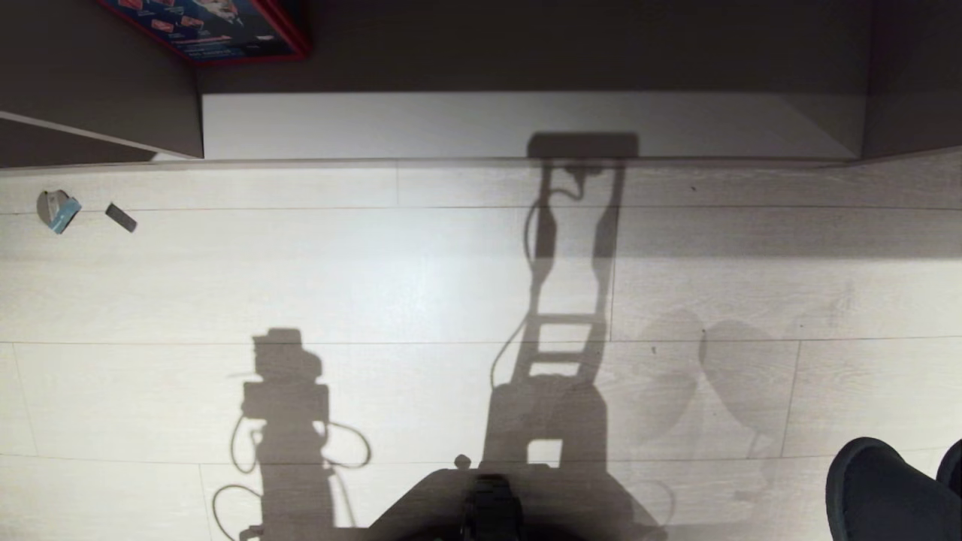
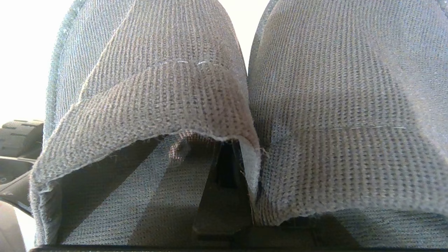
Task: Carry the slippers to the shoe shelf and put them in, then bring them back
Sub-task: Place the slippers on the floor
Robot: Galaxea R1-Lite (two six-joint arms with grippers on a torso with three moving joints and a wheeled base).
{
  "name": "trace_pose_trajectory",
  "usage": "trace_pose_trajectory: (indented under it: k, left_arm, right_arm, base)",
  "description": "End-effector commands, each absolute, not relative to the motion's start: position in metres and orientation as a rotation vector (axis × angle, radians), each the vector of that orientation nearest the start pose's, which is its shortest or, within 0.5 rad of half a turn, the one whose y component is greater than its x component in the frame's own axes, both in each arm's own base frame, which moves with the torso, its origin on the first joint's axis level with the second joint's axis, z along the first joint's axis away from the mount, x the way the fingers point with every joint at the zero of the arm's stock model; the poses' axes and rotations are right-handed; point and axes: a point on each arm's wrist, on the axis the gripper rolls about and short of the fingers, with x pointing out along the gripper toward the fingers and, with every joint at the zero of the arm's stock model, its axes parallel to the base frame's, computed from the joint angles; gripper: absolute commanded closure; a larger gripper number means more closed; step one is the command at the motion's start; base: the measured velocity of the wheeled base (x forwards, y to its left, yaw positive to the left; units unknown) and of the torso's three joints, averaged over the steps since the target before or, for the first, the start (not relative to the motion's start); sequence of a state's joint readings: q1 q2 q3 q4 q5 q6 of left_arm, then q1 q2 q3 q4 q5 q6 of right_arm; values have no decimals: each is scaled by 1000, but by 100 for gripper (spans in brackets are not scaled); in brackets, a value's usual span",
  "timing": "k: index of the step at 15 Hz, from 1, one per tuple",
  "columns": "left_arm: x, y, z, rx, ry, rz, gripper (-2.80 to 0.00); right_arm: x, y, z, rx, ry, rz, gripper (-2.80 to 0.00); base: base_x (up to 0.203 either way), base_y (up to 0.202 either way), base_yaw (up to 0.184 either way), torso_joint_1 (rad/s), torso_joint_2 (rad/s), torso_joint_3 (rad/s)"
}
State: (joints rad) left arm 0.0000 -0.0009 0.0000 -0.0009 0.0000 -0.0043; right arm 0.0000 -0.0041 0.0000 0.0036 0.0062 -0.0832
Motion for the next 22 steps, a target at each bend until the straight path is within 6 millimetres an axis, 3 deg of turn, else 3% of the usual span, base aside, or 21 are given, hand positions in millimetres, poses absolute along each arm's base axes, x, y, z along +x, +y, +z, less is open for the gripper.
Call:
trace_pose_trajectory:
  k: [1,7,22]
  left_arm:
    - [-23,0,76,-6,-1,0,0]
    - [-23,0,76,-9,-1,0,0]
    - [-23,0,76,-9,-2,0,0]
  right_arm:
    - [-23,0,75,-83,4,6,0]
    - [-23,0,75,-80,4,6,0]
    - [-23,0,75,-9,6,3,0]
  base:
    - [0,0,0,0,0,0]
    - [0,0,0,1,1,51]
    - [0,0,0,1,2,203]
